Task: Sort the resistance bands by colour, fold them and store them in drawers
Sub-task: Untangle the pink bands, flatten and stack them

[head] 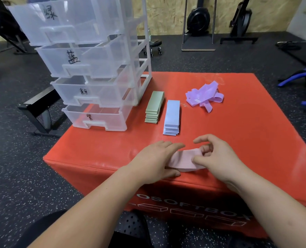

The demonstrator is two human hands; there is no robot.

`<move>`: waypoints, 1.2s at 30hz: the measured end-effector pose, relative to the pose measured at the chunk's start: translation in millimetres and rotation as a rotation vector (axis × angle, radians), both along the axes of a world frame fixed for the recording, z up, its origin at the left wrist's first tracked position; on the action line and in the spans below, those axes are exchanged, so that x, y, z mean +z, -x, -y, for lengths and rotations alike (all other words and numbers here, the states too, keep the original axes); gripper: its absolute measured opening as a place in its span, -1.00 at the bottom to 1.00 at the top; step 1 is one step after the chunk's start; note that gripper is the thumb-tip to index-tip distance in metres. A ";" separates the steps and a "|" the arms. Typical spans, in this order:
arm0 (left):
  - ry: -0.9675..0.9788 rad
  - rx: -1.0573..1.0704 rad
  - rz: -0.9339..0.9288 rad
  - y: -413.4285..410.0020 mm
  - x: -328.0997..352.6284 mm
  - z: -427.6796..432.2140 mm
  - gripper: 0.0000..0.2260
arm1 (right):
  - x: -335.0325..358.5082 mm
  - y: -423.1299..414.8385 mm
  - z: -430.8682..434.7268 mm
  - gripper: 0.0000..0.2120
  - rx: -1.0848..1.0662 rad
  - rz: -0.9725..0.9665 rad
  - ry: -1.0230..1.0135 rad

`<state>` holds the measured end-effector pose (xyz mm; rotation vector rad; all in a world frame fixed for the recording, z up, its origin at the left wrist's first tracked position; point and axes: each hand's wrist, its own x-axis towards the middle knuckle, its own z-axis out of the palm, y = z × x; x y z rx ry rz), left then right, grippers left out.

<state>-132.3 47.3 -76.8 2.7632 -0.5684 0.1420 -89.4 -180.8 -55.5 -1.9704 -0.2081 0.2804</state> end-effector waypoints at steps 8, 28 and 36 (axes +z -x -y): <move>0.708 0.192 -0.018 14.0 13.9 17.1 -0.47 | 50.2 6.8 -39.6 -0.53 0.019 0.040 -0.370; -0.090 0.547 -0.059 10.2 1.3 -103.1 -0.58 | -17.2 -53.0 -160.4 -0.60 0.061 0.193 0.073; 0.053 0.559 -0.019 4.3 -11.0 -97.3 -0.16 | -7.5 -44.8 -159.9 -0.59 0.030 0.287 0.083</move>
